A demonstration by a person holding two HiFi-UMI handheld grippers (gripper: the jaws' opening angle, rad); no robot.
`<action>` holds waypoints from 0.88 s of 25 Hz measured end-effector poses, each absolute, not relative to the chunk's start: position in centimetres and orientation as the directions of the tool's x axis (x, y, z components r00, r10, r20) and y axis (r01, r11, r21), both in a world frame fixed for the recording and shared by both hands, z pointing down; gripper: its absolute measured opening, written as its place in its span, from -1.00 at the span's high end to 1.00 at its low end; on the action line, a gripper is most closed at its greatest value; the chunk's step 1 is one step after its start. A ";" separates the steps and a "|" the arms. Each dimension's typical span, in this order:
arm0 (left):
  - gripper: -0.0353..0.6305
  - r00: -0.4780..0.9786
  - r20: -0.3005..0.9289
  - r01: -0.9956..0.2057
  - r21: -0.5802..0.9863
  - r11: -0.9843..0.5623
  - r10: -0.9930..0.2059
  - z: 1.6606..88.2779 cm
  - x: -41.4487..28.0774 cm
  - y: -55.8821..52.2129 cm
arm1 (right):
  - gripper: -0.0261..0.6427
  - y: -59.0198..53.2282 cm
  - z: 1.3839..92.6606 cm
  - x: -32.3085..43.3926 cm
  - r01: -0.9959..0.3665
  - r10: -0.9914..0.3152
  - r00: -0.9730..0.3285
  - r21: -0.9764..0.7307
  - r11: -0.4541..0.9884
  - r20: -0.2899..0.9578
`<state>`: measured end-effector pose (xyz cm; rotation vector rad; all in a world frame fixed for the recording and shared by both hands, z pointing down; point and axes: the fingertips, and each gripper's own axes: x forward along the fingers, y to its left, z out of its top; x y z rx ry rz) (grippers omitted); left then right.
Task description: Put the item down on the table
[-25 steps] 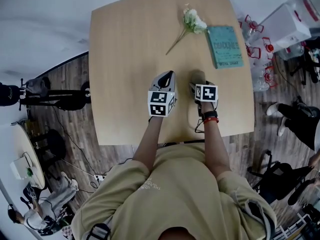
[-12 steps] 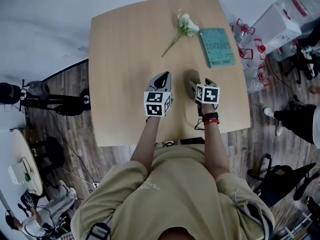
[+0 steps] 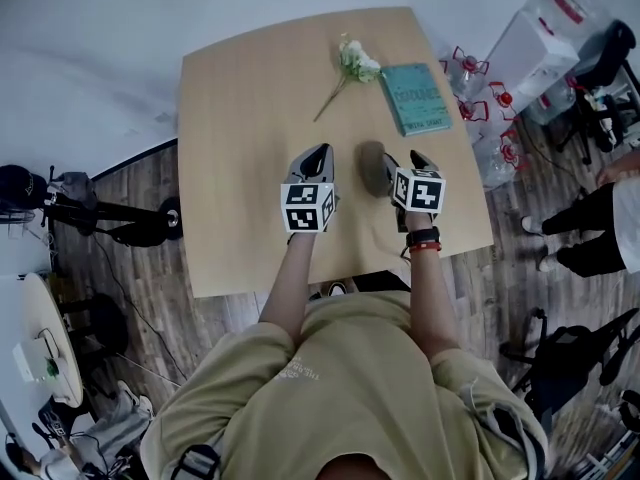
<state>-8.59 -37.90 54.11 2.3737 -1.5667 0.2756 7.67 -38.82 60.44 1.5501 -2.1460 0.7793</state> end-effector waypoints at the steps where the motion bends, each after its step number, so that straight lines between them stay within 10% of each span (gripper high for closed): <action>1: 0.82 0.393 0.305 -0.920 0.125 -0.373 -0.868 53.7 -8.5 -37.5 | 0.05 -38.5 59.7 7.8 -0.947 -0.748 -0.321 -0.217 0.239 0.581; 22: 0.82 0.344 0.188 -0.939 0.058 -0.339 -0.920 44.5 -9.3 -31.5 | 0.36 -32.3 45.1 7.9 -0.940 -0.902 -0.335 -0.160 0.301 0.273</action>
